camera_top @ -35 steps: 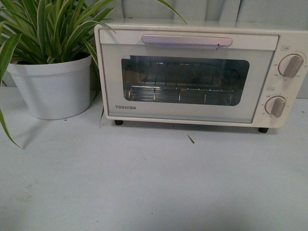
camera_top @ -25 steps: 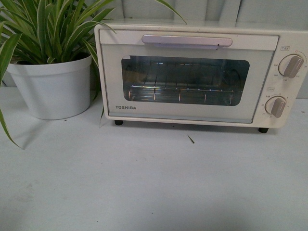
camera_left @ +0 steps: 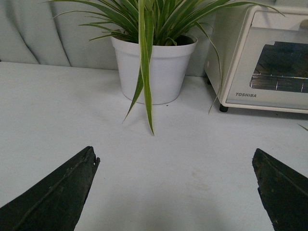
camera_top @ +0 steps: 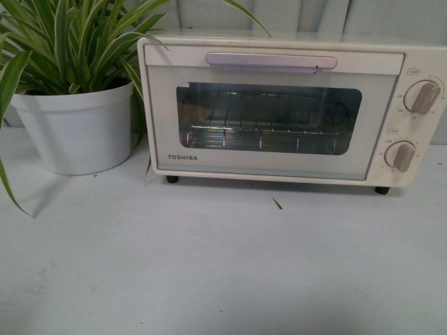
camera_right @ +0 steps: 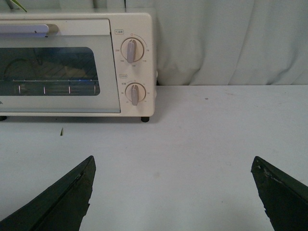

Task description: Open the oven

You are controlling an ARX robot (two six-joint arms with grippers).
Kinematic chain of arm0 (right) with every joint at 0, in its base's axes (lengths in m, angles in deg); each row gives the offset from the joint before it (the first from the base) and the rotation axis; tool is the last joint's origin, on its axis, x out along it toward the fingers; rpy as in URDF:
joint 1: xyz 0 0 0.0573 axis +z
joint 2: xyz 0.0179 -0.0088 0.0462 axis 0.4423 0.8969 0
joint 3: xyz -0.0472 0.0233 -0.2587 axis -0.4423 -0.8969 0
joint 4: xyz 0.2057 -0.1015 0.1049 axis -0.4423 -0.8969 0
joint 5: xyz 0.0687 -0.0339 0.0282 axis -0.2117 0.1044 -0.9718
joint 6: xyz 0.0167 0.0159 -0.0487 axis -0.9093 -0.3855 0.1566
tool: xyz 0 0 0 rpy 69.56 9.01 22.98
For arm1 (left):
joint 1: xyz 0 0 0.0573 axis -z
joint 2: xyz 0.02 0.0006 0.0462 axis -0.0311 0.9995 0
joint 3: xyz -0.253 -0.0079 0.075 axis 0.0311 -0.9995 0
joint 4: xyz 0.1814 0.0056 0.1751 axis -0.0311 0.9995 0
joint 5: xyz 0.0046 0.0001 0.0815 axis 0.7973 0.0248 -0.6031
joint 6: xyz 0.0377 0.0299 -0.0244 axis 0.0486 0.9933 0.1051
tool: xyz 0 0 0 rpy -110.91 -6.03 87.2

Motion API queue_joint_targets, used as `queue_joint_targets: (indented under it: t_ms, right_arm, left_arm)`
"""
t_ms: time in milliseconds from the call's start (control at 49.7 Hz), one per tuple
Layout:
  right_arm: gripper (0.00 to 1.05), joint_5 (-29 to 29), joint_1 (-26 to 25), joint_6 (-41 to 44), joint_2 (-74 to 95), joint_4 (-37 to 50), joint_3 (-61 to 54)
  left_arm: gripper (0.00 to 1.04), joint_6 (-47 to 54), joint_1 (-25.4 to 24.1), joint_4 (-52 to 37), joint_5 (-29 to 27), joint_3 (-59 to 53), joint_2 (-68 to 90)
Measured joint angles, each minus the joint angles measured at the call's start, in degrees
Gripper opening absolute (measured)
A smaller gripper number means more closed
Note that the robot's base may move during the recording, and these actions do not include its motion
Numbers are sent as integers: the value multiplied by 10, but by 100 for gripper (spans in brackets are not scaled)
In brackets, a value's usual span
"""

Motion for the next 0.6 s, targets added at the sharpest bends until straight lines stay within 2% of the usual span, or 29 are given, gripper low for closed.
queue_joint_targets:
  t_ms: [81, 101, 141, 201, 282, 383, 604]
  right_arm:
    - [95, 0, 0, 0, 0, 0, 0]
    - [95, 0, 0, 0, 0, 0, 0]
    - [95, 0, 0, 0, 0, 0, 0]
    - [95, 1, 0, 0, 0, 0, 0]
    - [95, 0, 0, 0, 0, 0, 0]
    - [95, 0, 0, 0, 0, 0, 0]
    - [95, 0, 0, 0, 0, 0, 0]
  left_arm:
    - [98, 0, 0, 0, 0, 0, 0]
    - [98, -8, 5, 7, -15, 2, 3]
    - [98, -42, 26, 52, -80, 16, 24]
    - [98, -85, 45, 75, -120, 23, 54]
    - [98, -145, 56, 79, -112, 35, 91]
    - [98, -250, 74, 73, -73, 73, 171]
    - [98, -449, 152, -42, -40, 139, 392]
